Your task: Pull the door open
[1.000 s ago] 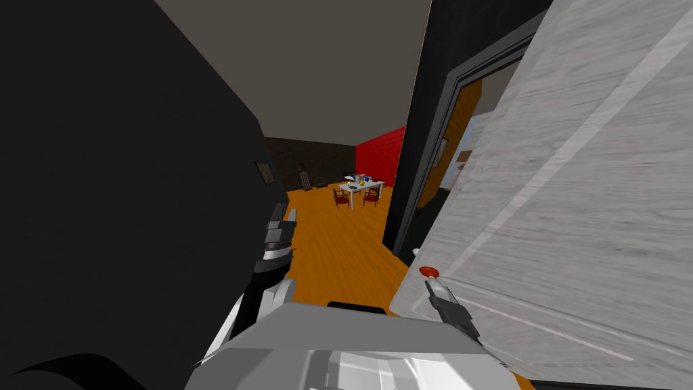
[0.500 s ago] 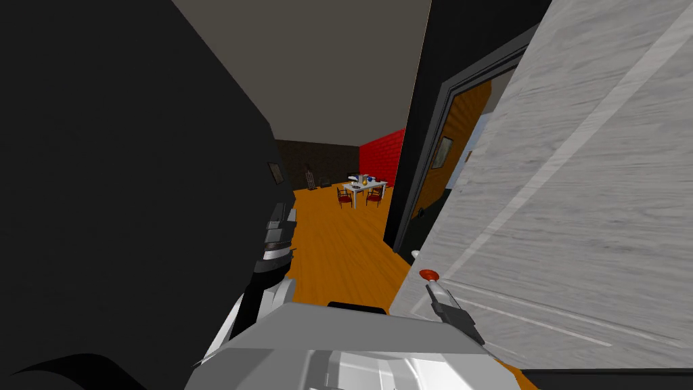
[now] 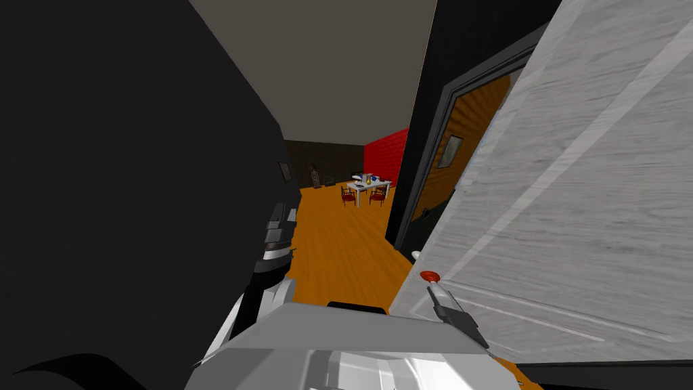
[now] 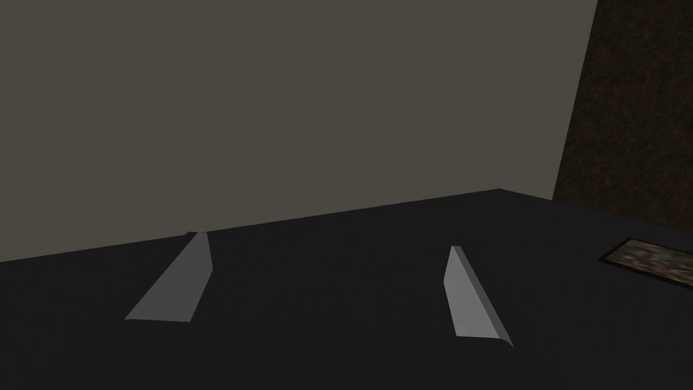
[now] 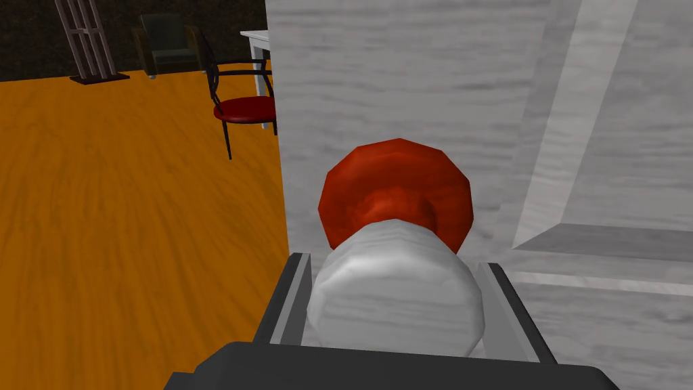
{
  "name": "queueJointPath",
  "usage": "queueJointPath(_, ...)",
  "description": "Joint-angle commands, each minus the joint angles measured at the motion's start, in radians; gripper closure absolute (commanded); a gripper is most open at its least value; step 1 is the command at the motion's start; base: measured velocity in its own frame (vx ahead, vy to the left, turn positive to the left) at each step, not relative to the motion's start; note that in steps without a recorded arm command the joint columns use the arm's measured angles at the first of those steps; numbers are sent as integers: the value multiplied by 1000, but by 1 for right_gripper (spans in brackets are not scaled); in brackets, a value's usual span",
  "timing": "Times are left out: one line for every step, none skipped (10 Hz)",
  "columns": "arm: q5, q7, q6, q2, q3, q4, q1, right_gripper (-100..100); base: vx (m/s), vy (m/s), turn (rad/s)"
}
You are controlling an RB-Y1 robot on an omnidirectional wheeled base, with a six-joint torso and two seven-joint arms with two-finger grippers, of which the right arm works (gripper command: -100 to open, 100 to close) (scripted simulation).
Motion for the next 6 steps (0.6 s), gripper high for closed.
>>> queueJointPath(6,-12,-17,-8,9,8,3,100,-183,-36,129)
queueJointPath(10,-20,-26,-13,15,15,3,100,-198,-34,123)
queueJointPath(13,-27,-35,-18,20,21,3,100,-201,-6,131)
queueJointPath(16,-34,-43,-22,25,26,3,100,-212,-20,96)
queueJointPath(20,-42,-52,-27,30,33,3,100,-212,-53,114)
queueJointPath(18,-35,-40,-25,27,24,3,100,-91,-23,35)
